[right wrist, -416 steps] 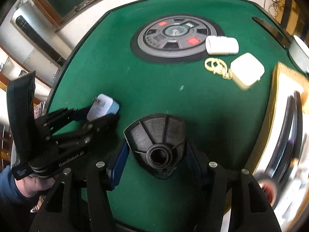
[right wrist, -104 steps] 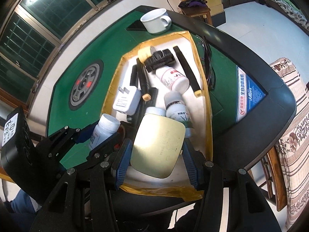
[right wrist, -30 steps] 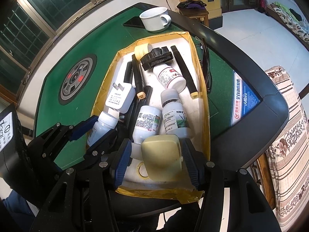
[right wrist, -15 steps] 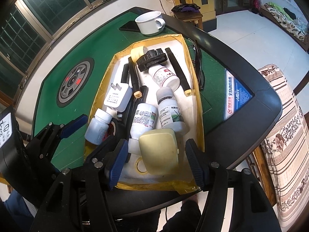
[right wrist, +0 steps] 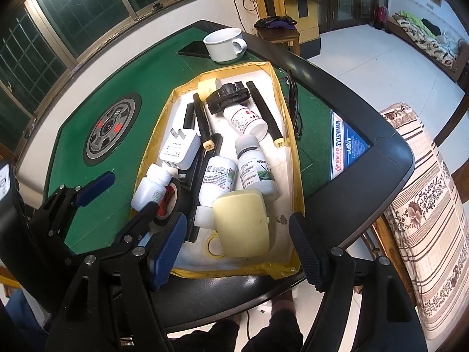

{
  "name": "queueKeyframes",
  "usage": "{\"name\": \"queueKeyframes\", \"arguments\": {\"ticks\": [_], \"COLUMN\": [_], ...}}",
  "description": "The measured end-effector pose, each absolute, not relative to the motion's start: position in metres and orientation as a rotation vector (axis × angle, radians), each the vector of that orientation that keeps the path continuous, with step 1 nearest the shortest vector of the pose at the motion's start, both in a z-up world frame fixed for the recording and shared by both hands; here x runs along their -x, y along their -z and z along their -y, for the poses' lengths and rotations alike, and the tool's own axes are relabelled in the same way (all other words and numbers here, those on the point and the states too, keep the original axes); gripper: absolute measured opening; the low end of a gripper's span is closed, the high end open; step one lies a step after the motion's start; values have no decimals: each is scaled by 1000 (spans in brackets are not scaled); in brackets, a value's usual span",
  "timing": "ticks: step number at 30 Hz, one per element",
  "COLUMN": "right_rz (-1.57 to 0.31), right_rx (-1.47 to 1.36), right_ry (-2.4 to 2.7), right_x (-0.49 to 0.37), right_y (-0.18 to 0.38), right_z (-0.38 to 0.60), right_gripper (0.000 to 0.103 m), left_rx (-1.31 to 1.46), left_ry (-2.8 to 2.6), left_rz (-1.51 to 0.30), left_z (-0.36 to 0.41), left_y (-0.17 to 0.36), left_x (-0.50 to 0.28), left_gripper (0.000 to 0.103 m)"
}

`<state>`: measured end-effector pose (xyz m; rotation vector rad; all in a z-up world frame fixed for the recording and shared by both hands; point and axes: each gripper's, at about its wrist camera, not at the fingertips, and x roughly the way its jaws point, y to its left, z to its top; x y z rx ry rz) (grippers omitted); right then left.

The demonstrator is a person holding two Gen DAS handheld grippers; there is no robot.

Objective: Organize rigid objects

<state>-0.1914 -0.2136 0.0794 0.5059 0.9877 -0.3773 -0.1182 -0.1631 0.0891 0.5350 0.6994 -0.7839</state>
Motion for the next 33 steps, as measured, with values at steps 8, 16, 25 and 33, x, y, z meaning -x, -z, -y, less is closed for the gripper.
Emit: {"name": "queueKeyframes", "arguments": {"ticks": [8, 16, 25, 33], "right_rz": [-967, -965, -960, -953], "right_rx": [-491, -482, -481, -474], "right_ry": [393, 396, 409, 430], "right_x": [193, 196, 198, 198], "right_y": [-87, -91, -93, -94], "right_z": [202, 189, 176, 162], "right_gripper": [72, 72, 72, 72], "left_rx": [-517, -503, -501, -507], "left_ry": [775, 769, 779, 793], "left_rz": [-692, -684, -673, -679], "left_z": [149, 136, 125, 113], "left_y": [-93, -97, -100, -100], "left_x": [118, 119, 119, 114], "left_gripper": [68, 68, 68, 68]}}
